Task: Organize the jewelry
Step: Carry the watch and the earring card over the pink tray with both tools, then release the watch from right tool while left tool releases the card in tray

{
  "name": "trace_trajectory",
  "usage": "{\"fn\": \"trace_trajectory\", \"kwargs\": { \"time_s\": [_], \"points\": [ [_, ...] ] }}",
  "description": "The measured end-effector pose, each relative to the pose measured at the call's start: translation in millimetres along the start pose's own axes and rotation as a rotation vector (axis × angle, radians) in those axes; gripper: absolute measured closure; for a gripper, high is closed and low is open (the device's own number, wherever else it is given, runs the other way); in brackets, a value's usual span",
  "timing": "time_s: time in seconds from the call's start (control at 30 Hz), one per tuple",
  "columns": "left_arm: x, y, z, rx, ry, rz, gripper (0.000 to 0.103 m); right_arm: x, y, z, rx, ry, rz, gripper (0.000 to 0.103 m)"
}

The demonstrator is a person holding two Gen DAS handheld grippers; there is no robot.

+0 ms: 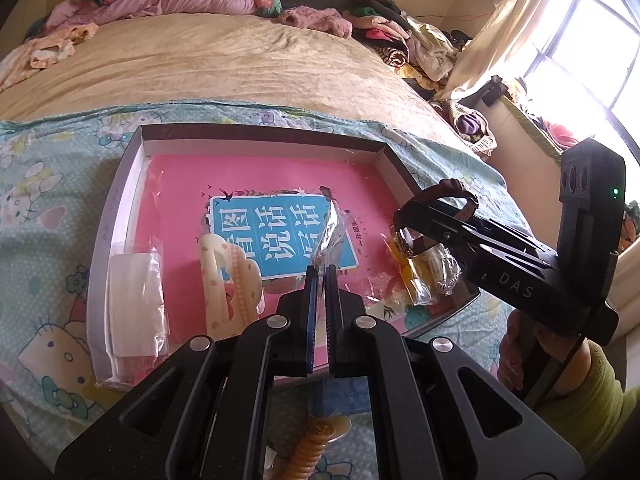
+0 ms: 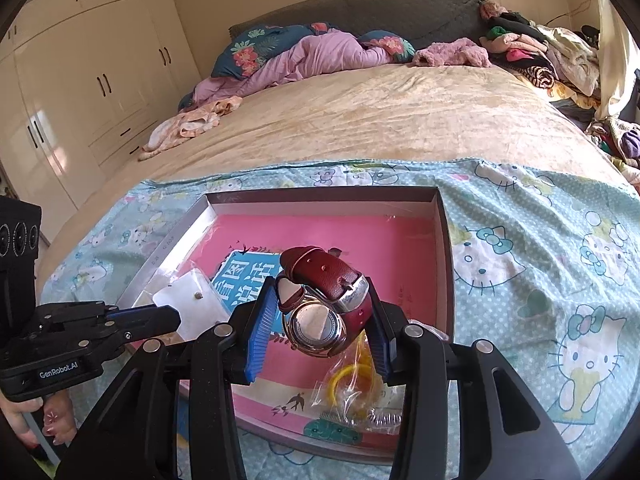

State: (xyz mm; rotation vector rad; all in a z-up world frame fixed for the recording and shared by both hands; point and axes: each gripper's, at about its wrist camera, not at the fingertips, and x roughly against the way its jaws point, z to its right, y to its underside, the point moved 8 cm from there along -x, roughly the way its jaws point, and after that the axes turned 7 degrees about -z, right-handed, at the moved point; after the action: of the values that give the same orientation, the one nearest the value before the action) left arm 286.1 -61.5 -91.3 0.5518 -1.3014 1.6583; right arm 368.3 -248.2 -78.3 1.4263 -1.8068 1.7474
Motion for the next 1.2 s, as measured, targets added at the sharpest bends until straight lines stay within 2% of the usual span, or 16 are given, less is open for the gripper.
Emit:
{"fn": "trace_trajectory", "kwargs": {
  "time_s": [0.43, 0.5, 0.57, 0.67, 0.73, 0.83, 1.0, 1.2],
  "points": [
    [-4.7, 3.1, -13.1, 0.025, -0.006, -0.015, 0.102, -36.4, 2.2, 0.8, -0.017, 0.003, -0.067, 0.063],
    [-4.6, 3.4, -16.6, 0.032, -0.014, -0.015, 0.096, -38.3, 3.1, 0.9, -0.020, 0.004, -0.073, 0.062],
    [-3.5, 3.7, -19.7, 0.038, -0.019, -0.015, 0.084, -39.5, 3.6, 0.6, -0.021, 0.005, -0.077, 0.061],
    [-0.5, 4.2, -22.6, 0.038, -0.028, -0.010, 0.082, -40.5, 4.9, 0.9, -0.024, 0.006, -0.080, 0.060],
    [1.7, 4.7, -24.1, 0.040, -0.030, -0.008, 0.071, -40.9, 5.1, 0.4, -0.027, 0.007, -0.082, 0.059],
    [6.8, 5.0, -25.8, 0.039, -0.035, 0.001, 0.067, -40.0, 5.6, -1.2, -0.030, -0.004, -0.079, 0.058],
    [16.2, 5.9, -27.4, 0.037, -0.043, 0.017, 0.064, -33.5, 4.1, -5.5, -0.025, 0.000, -0.061, 0.046],
    [28.5, 9.9, -30.6, 0.040, -0.055, 0.037, 0.053, -17.0, 5.0, -6.1, -0.044, 0.000, -0.031, 0.032]
  ]
}}
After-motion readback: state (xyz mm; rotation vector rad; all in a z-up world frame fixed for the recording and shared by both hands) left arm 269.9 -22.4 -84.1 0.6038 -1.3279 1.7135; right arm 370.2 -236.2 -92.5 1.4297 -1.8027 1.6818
